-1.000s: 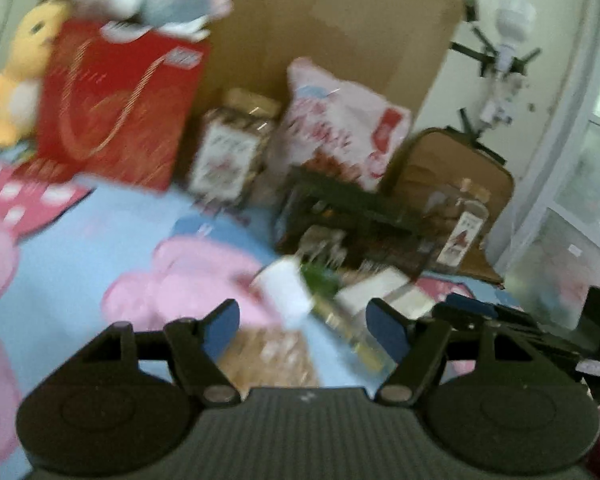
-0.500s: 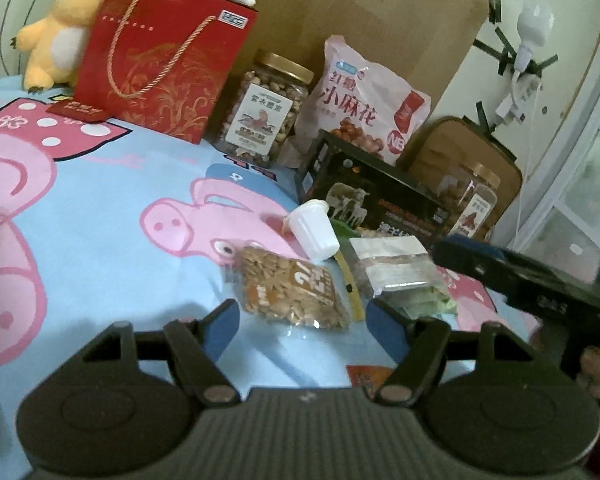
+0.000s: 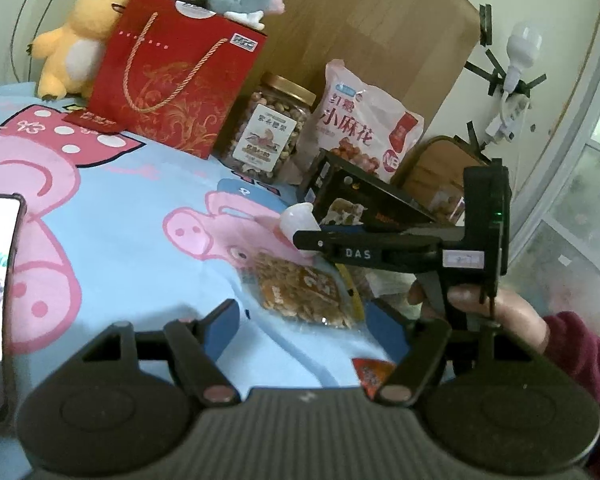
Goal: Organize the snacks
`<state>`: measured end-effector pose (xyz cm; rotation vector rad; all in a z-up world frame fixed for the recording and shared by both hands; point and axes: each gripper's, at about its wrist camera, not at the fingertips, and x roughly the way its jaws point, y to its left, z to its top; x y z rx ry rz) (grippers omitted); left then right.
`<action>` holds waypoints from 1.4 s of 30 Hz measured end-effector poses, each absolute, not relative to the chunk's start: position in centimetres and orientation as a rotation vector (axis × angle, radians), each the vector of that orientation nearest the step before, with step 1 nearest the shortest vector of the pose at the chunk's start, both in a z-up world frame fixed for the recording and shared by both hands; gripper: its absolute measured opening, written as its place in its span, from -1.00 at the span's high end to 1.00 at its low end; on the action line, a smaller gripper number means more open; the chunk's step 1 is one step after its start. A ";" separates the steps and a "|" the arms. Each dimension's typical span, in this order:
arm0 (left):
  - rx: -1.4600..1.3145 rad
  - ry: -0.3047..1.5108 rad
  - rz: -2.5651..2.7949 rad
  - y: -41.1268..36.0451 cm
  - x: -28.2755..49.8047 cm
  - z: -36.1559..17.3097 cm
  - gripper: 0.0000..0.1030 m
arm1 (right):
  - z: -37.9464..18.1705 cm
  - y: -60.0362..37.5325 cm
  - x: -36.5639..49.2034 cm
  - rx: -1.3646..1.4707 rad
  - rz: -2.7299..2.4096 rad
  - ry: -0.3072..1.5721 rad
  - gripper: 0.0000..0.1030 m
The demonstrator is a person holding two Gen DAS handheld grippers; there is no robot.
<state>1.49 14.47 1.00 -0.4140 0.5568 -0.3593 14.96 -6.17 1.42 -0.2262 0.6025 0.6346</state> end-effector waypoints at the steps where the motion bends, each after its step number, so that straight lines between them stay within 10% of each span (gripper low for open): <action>1: -0.423 0.557 -0.357 14.7 1.4 1.0 -0.39 | 1.5 -6.1 14.8 -0.234 0.639 0.599 0.36; 42: -0.431 0.592 -0.486 12.7 -1.5 1.1 -0.35 | 1.8 -13.6 0.3 -0.178 1.007 0.508 0.08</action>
